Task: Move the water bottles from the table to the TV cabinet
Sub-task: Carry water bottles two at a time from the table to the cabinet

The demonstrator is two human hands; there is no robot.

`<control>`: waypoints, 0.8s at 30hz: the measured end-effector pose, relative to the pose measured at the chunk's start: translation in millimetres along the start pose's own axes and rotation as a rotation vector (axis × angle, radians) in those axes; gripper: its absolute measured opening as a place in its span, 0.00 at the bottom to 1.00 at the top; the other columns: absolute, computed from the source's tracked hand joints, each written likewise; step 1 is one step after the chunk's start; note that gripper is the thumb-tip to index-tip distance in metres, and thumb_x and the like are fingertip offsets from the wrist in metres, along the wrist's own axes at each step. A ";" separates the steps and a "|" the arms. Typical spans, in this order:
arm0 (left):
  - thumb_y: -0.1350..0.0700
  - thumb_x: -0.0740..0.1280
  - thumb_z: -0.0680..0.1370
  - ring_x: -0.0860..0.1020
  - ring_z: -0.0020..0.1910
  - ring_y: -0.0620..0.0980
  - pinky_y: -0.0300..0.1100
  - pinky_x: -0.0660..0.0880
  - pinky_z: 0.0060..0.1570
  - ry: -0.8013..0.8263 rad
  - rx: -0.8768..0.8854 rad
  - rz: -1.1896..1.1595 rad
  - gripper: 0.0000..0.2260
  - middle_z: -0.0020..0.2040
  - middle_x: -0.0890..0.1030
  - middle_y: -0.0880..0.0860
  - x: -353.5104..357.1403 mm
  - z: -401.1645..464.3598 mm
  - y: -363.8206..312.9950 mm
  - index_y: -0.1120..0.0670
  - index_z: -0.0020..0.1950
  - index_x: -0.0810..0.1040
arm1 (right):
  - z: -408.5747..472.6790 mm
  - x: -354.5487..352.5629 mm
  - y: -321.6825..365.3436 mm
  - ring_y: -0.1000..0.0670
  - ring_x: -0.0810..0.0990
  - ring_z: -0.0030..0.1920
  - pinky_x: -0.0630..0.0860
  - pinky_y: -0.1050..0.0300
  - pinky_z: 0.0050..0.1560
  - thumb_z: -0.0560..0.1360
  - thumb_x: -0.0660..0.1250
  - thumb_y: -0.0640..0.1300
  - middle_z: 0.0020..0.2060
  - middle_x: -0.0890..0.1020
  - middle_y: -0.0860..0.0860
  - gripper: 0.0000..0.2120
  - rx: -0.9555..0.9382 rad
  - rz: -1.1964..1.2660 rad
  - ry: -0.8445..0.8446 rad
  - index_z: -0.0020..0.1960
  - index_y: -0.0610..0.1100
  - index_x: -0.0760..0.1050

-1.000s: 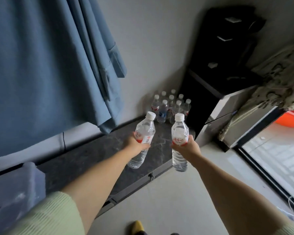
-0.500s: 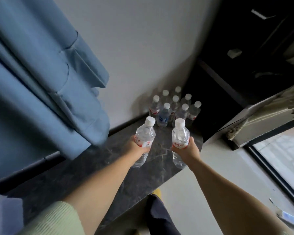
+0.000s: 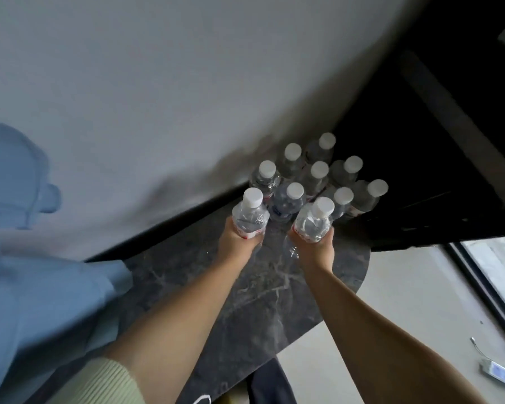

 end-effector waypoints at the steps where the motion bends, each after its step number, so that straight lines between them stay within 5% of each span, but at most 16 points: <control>1: 0.53 0.79 0.67 0.80 0.46 0.46 0.40 0.76 0.48 -0.001 0.003 -0.014 0.25 0.50 0.82 0.47 5.1 7.9 3.1 0.50 0.60 0.74 | 6.5 5.9 -4.2 0.49 0.79 0.48 0.77 0.50 0.50 0.65 0.77 0.48 0.49 0.80 0.53 0.30 0.015 0.032 -0.020 0.62 0.54 0.66; 4: 0.53 0.79 0.67 0.78 0.40 0.37 0.29 0.71 0.39 -0.051 0.023 -0.046 0.25 0.45 0.80 0.42 20.7 26.0 9.8 0.48 0.61 0.74 | 23.0 18.6 -16.3 0.56 0.76 0.39 0.71 0.55 0.45 0.66 0.77 0.50 0.40 0.76 0.62 0.28 0.052 0.092 -0.098 0.59 0.58 0.65; 7: 0.56 0.80 0.66 0.76 0.45 0.39 0.20 0.65 0.37 -0.135 0.078 -0.088 0.27 0.48 0.79 0.43 38.5 36.5 12.3 0.53 0.61 0.75 | 36.7 28.0 -26.5 0.56 0.74 0.40 0.69 0.56 0.47 0.67 0.76 0.50 0.38 0.74 0.66 0.26 0.063 0.127 -0.146 0.56 0.61 0.63; 16: 0.63 0.79 0.65 0.73 0.51 0.43 0.15 0.61 0.40 -0.170 0.145 -0.091 0.30 0.51 0.75 0.46 55.2 50.9 20.4 0.60 0.65 0.72 | 48.9 34.8 -40.5 0.51 0.75 0.48 0.68 0.56 0.48 0.67 0.77 0.53 0.47 0.75 0.56 0.36 0.046 0.097 -0.131 0.68 0.49 0.63; 19: 0.60 0.79 0.66 0.73 0.53 0.44 0.21 0.65 0.42 -0.079 0.079 -0.009 0.33 0.54 0.74 0.46 49.3 49.9 16.5 0.58 0.67 0.68 | 47.5 28.4 -35.1 0.52 0.73 0.46 0.67 0.57 0.47 0.67 0.77 0.54 0.47 0.73 0.55 0.35 0.054 0.002 -0.076 0.66 0.45 0.64; 22: 0.62 0.78 0.66 0.74 0.64 0.52 0.43 0.70 0.62 0.018 0.029 0.047 0.42 0.66 0.74 0.55 43.8 42.4 14.9 0.59 0.74 0.59 | 41.7 23.9 -28.7 0.51 0.75 0.48 0.68 0.57 0.47 0.68 0.77 0.52 0.50 0.75 0.53 0.34 0.041 -0.030 -0.028 0.66 0.44 0.63; 24: 0.62 0.78 0.66 0.71 0.68 0.55 0.49 0.67 0.68 0.031 0.012 0.062 0.46 0.70 0.70 0.59 36.5 30.1 9.9 0.59 0.76 0.54 | 31.7 17.7 -21.2 0.49 0.78 0.50 0.69 0.58 0.47 0.68 0.77 0.51 0.51 0.77 0.53 0.32 0.030 -0.026 -0.016 0.64 0.45 0.65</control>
Point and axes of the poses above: each hand's wrist, its own z-axis towards the middle knuckle, its own x-axis out of the palm, y = z × x, the point moved 3 cm from there along z, towards the middle knuckle
